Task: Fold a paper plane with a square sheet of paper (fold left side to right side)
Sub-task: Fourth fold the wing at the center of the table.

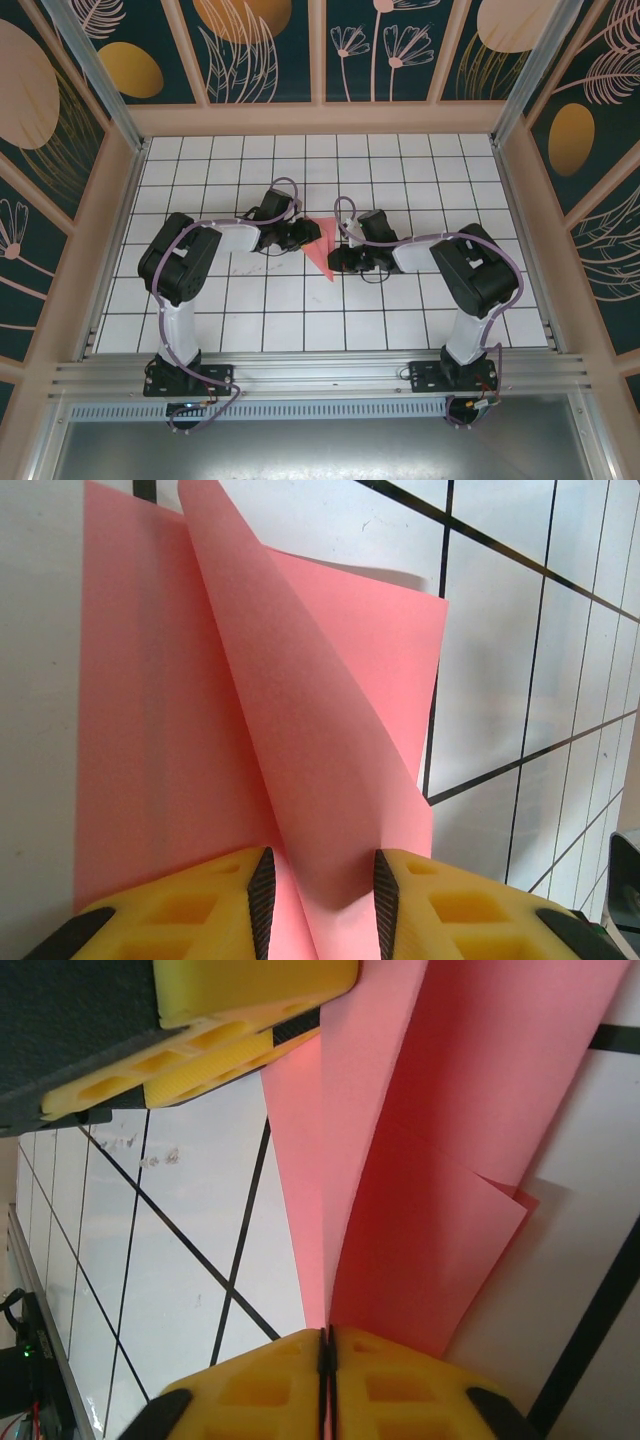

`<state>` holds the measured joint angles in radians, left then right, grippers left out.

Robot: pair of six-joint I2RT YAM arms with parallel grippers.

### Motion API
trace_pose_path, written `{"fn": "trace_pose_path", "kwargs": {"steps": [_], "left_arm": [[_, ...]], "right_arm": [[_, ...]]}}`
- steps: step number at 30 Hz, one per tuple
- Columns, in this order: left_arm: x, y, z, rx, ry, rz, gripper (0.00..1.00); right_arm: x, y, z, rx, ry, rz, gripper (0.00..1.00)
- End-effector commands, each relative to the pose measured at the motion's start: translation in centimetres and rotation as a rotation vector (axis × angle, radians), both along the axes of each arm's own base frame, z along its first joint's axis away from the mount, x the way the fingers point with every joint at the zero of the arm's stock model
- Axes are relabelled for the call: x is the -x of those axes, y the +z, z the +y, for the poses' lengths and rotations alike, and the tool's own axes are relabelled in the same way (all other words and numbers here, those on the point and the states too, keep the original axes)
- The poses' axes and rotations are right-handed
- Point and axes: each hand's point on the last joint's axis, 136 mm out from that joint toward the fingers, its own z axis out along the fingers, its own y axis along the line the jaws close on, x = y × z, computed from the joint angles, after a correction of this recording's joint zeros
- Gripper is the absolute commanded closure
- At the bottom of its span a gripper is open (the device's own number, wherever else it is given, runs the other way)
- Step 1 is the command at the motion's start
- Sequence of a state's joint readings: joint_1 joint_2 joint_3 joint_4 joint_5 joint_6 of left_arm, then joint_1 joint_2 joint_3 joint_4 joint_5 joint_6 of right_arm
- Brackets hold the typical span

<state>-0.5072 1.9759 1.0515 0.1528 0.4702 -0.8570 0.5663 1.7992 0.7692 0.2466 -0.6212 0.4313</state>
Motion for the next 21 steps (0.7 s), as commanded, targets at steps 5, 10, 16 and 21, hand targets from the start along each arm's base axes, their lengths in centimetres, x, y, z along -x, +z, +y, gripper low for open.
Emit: {"fn": "trace_pose_path", "kwargs": {"steps": [5,10,16,21], "left_arm": [[0.7,-1.9,0.4,-0.056,-0.01,0.038,0.66],[0.8,-1.8,0.5,-0.057,-0.009,0.034,0.66],[0.8,-1.7,0.5,-0.056,-0.007,0.034,0.66],[0.8,-1.7,0.5,-0.054,-0.008,0.031,0.66]], "right_arm": [[-0.7,4.0,0.2,-0.069,0.006,-0.07,0.72],[-2.5,4.5,-1.2,-0.086,-0.046,-0.059,0.62],[-4.3,4.2,-0.9,-0.096,-0.087,-0.017,0.6],[-4.8,4.2,-0.2,-0.116,-0.079,0.006,0.6]]}}
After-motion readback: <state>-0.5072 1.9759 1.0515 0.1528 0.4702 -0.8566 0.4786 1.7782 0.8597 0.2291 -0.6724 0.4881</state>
